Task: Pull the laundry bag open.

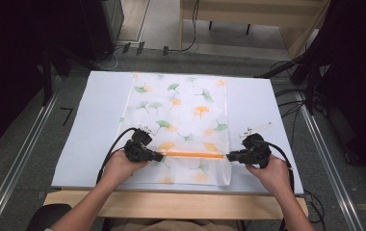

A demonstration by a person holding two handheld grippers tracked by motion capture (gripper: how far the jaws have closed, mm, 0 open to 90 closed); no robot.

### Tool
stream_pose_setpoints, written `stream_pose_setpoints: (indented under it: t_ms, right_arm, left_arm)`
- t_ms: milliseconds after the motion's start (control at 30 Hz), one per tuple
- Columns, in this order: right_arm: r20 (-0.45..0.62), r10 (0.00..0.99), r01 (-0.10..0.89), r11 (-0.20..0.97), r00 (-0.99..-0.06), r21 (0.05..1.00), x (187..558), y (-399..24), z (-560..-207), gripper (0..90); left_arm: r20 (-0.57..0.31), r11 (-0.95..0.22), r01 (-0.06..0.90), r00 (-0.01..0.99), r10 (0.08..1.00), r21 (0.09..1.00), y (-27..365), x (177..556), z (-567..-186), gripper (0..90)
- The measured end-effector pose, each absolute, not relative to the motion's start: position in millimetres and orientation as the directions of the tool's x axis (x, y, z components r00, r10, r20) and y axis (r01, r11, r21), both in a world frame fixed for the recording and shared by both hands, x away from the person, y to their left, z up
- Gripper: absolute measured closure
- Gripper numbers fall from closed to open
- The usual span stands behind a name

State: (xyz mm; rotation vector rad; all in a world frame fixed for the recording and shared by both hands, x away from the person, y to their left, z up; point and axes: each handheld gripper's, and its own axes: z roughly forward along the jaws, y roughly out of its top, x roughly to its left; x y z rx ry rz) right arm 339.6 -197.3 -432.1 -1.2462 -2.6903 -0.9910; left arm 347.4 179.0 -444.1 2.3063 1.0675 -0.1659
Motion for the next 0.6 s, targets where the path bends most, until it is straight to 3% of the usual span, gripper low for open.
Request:
stream_pose_setpoints:
  t_ms: [467,600]
  right_arm:
    - [0.263,0.682,0.690,0.482,-0.683,0.540,339.6,-199.5,-433.1,84.5]
    - [0.263,0.684,0.693,0.484,-0.680,0.534,340.5,-198.4,-433.9,84.5]
  left_arm:
    - [-0.319,-0.520,0.745,0.657,0.684,0.419,204.9,346.5,-444.9,90.0]
    - [-0.339,-0.493,0.747,0.651,0.679,0.446,213.0,346.1,-442.9,90.0]
